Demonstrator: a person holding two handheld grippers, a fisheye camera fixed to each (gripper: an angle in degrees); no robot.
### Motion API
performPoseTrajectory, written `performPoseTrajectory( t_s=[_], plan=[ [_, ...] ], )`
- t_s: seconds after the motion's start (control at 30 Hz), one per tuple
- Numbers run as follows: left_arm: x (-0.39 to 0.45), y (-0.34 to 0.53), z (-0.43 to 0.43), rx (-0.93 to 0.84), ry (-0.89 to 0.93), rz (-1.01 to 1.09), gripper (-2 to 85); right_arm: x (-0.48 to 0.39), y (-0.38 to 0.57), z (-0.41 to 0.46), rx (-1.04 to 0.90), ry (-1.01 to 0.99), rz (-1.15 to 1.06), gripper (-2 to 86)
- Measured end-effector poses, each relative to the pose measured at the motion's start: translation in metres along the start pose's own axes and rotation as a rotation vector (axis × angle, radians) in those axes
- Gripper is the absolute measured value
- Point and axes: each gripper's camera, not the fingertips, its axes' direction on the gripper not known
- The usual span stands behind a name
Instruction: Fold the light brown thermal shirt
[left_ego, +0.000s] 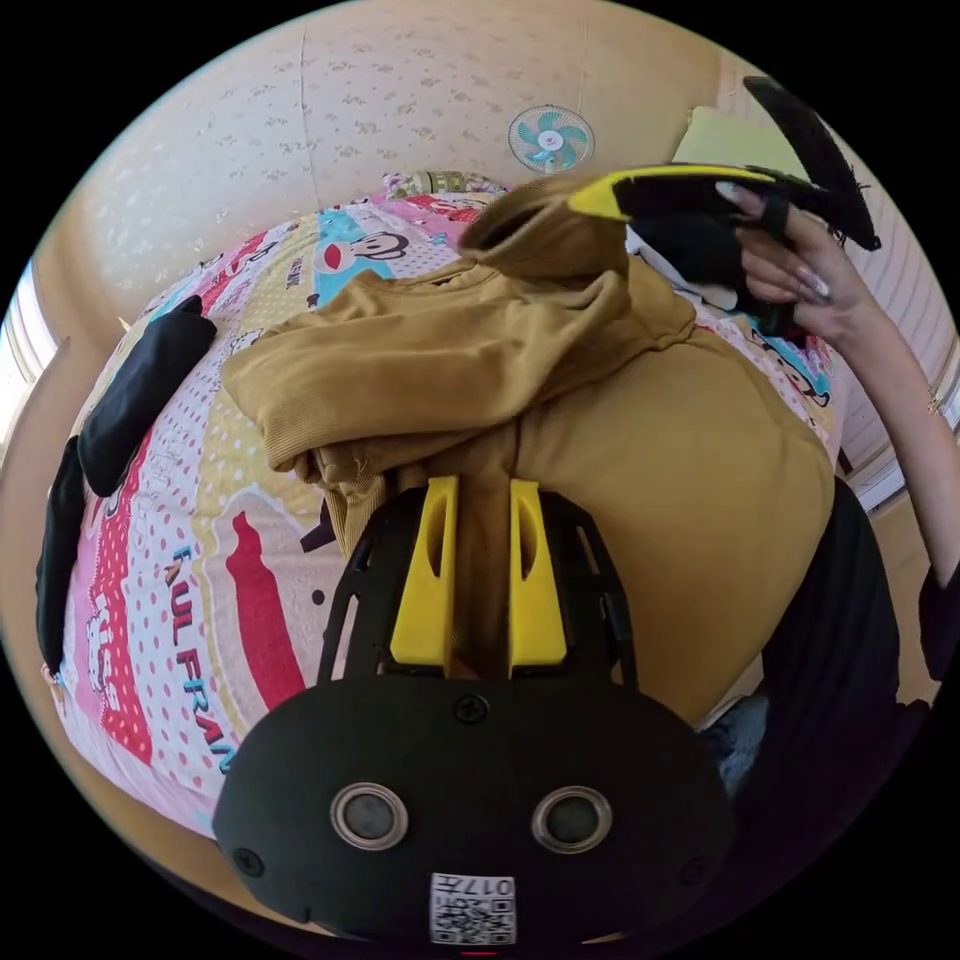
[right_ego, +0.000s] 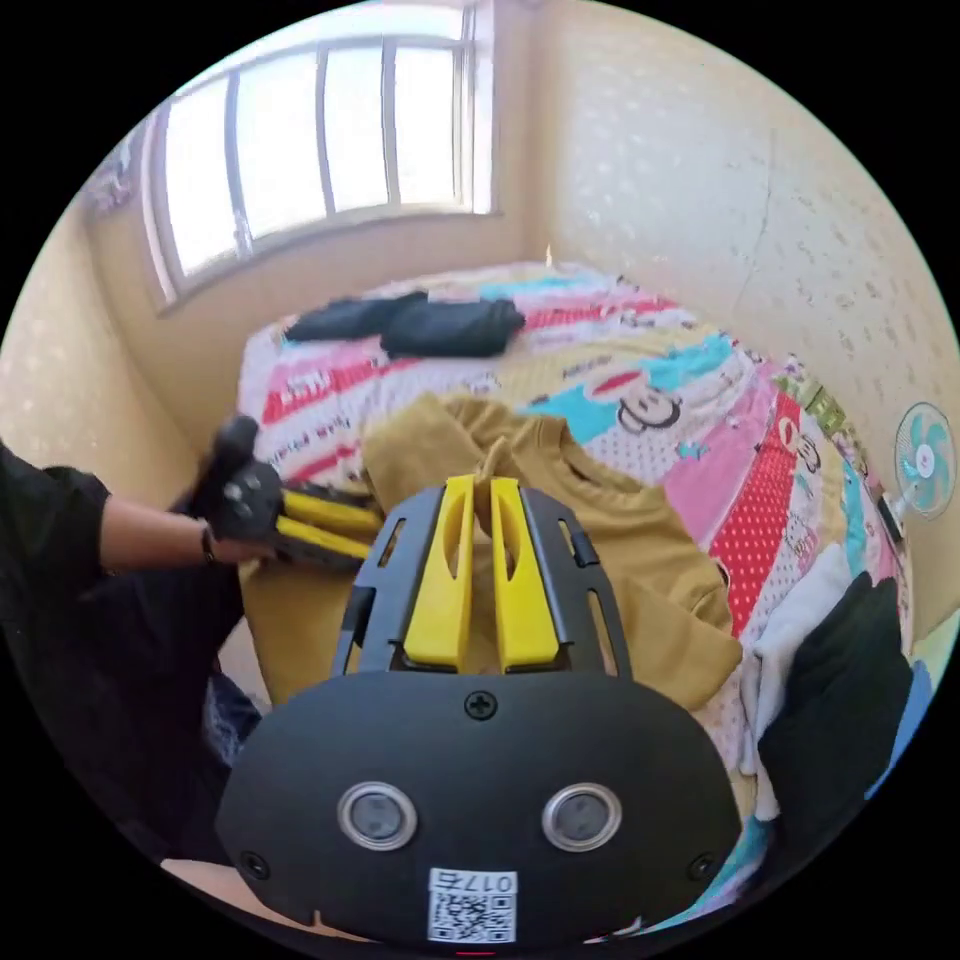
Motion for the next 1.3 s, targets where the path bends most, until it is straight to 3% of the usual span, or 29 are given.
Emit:
performPoseTrajectory(
  t_s=[0.13,0.23,0.27,0.37,0.43,0.53,0.67,0.77,0.83,1.03,1.1,1.17,1.23,1.3],
  plan=[
    [0.000,0.003,0.003,0.000,-0.004,0.002,8.4,0.063,-0.013,-0.066,0.266,0.138,0.309,3.8],
    [-0.001,0.005,0.005,0.002,-0.003,0.001,8.4,0.133,0.051,-0.089,0.223,0.299,0.744,3.9],
    [-0.002,0.005,0.006,0.002,-0.006,0.003,8.4,0.145,0.069,-0.092,0.202,0.311,0.800,3.9],
    [-0.003,0.007,0.008,0.003,-0.005,0.003,8.4,0.182,0.170,-0.099,0.189,0.283,1.011,4.5],
    [-0.005,0.008,0.010,0.004,-0.003,0.002,8.4,0.195,0.233,-0.108,0.301,0.130,1.176,5.7],
    [-0.007,0.009,0.012,0.004,-0.003,0.002,8.3,0.181,0.237,-0.130,0.516,0.049,1.136,7.9],
    [-0.009,0.010,0.014,0.004,-0.005,0.003,8.3,0.175,0.164,-0.127,0.369,0.086,0.968,9.9],
    [-0.009,0.010,0.015,0.004,-0.013,0.007,8.3,0.181,0.086,-0.092,0.085,0.149,0.879,11.7],
    [-0.007,0.010,0.016,0.005,-0.026,0.012,8.3,0.191,0.032,-0.039,-0.247,0.319,0.887,12.6],
    [-0.003,0.010,0.018,0.005,-0.063,0.030,8.3,0.224,0.006,0.059,-0.498,0.482,0.954,14.9],
    [-0.006,0.009,0.018,0.004,-0.055,0.024,8.3,0.220,0.010,0.058,-0.442,0.531,0.960,13.3],
    [-0.009,0.009,0.018,0.003,-0.047,0.017,8.3,0.205,0.002,0.035,-0.262,0.506,0.979,11.1],
    [-0.011,0.008,0.019,0.003,-0.036,0.012,8.3,0.159,-0.025,-0.007,0.082,0.334,0.800,6.0],
    [-0.013,0.007,0.020,0.005,-0.028,0.009,8.3,0.130,-0.042,-0.039,0.254,0.202,0.673,5.5]
  ],
)
